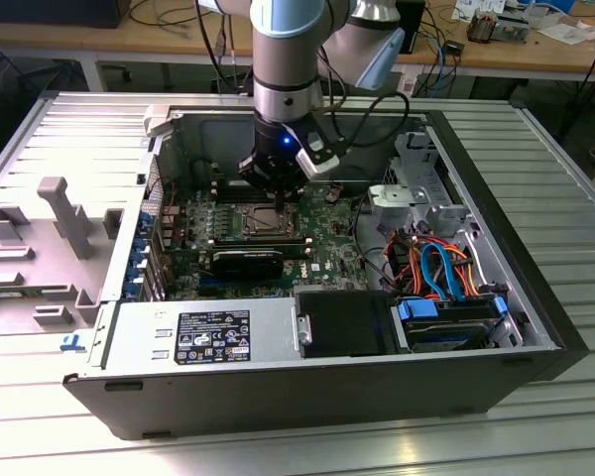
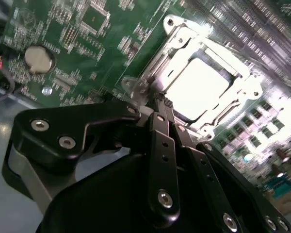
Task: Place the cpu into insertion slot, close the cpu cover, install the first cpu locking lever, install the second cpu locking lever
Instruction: 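Install the first cpu locking lever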
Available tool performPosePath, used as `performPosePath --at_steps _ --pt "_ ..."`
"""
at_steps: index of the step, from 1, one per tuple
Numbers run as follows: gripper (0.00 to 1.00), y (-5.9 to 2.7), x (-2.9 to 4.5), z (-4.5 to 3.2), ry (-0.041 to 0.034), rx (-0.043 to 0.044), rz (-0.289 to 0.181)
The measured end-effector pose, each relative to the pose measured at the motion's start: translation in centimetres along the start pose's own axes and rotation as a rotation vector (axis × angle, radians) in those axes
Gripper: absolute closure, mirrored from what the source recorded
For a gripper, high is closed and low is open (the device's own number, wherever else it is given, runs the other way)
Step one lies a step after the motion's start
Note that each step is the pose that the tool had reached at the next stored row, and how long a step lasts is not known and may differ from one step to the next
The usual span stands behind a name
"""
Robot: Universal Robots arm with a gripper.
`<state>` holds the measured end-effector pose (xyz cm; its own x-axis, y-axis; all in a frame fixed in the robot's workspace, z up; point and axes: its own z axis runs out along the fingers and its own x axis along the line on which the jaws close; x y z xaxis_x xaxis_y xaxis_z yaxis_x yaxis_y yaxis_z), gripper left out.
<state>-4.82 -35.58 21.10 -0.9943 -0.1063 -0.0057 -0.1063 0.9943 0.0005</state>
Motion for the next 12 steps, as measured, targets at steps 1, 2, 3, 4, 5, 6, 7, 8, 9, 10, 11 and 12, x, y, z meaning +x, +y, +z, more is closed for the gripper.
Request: performPosePath --at_steps 1,2,3,4,5,6,7,8,9,10,11,12 --pt "0.89 -0.59 0.07 0.00 0.0000 -0.0001 0.000" --pt "0.89 -0.90 0.10 0.00 0.0000 0.0000 0.000" --pt "0.89 -1.24 0.13 0.00 -0.0001 -0.0001 0.000" --pt "0.89 -1.58 0.17 0.00 0.0001 0.0000 0.000" --pt "0.89 -1.83 0.19 0.00 0.0000 -0.0001 0.000" --pt "0.89 -1.97 0.21 -0.02 0.0002 0.0001 0.001" --pt "0.89 -1.97 0.21 -0.23 0.0001 0.0000 0.001" --pt "0.89 -1.97 0.21 -0.39 0.0001 0.0000 0.002" --pt "0.89 -1.97 0.20 -0.58 0.0001 0.0000 0.002" --pt "0.89 -1.98 0.20 -0.80 0.0000 0.0000 0.002" --pt "0.89 -1.98 0.20 -1.06 0.0001 0.0000 0.002" --pt "0.89 -1.98 0.20 -1.40 0.0001 -0.0001 0.002"
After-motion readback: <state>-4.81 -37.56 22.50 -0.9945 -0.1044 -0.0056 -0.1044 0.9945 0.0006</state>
